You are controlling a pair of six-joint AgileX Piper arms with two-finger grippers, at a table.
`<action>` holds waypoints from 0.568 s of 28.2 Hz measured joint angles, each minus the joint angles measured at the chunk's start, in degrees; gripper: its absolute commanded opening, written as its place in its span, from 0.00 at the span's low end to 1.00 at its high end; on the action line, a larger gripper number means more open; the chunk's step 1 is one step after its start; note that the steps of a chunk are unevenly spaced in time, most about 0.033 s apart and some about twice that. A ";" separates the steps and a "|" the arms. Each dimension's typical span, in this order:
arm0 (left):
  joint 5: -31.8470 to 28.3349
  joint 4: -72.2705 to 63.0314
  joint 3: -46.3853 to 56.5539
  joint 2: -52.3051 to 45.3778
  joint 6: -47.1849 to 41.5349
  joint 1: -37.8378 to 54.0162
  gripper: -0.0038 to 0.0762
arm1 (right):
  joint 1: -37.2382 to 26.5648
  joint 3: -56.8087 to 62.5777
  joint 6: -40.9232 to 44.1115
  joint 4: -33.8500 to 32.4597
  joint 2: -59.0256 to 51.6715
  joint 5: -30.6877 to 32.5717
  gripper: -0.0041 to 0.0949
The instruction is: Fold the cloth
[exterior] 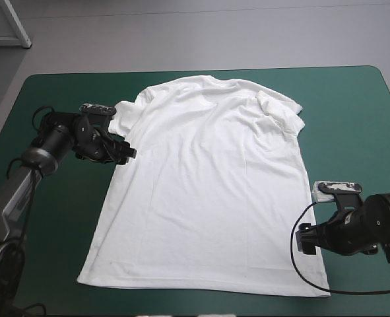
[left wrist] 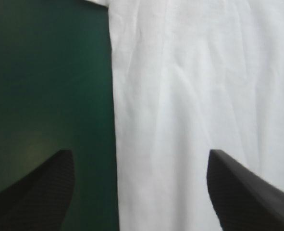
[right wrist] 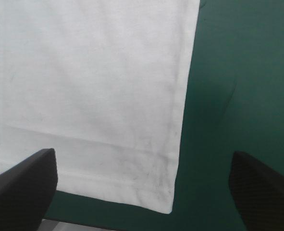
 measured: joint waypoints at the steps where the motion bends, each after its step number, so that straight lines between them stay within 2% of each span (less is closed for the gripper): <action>1: 0.06 -0.83 -1.67 2.47 0.53 0.38 0.73 | 0.00 0.00 0.07 0.00 -0.31 0.00 0.95; 11: 8.34 0.01 -20.78 21.68 1.54 0.69 0.73 | -0.03 -0.12 0.21 -0.41 -0.21 0.01 0.95; 16: 11.81 -0.13 -27.00 27.74 1.48 0.69 0.71 | -0.03 -3.33 0.21 -3.48 4.87 -2.12 0.95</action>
